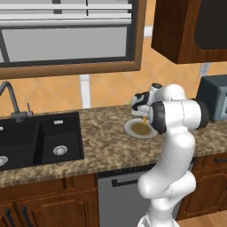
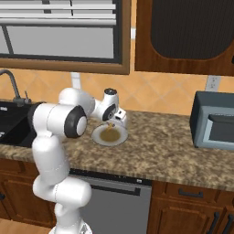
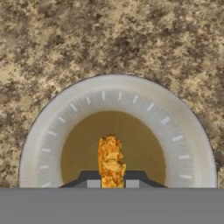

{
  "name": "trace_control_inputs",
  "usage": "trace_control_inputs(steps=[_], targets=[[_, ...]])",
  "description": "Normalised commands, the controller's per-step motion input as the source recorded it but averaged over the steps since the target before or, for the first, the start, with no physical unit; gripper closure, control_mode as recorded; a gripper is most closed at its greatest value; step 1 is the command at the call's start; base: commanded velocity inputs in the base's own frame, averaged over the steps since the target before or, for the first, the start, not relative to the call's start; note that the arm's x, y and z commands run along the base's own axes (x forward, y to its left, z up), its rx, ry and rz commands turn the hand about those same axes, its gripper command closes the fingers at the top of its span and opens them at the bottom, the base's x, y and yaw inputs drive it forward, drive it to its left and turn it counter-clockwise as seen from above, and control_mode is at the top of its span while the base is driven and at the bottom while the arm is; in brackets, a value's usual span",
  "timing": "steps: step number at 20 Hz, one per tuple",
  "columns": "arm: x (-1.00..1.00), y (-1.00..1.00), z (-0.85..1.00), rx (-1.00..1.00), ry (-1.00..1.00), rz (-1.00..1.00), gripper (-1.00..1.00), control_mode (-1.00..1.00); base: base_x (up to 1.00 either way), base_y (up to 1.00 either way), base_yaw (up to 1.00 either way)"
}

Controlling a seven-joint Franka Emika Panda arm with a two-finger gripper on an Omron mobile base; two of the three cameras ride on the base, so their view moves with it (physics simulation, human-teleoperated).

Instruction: Pick up the knife from the drawer and place it on the cutting board. Then place the meat from the plate to the cutting board.

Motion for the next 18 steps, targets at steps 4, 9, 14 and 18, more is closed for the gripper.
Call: trace_control_inputs(steps=[4, 9, 14, 18], targets=[[-0.50, 0.01, 0.88, 0.04, -0.01, 0.00, 1.00, -1.00, 0.00, 0.00, 0.00], [-0.84, 0.23, 0.57, 0.00, -0.09, 0.00, 1.00, -1.00, 0.00, 0.00, 0.00], [-0.97, 0.37, 0.47, -0.01, -0.14, 0.00, 1.00, -1.00, 0.00, 0.00, 0.00], [-1.00, 0.25, 0.58, 0.00, -0.16, 0.00, 1.00, -1.00, 0.00, 0.00, 0.00]])
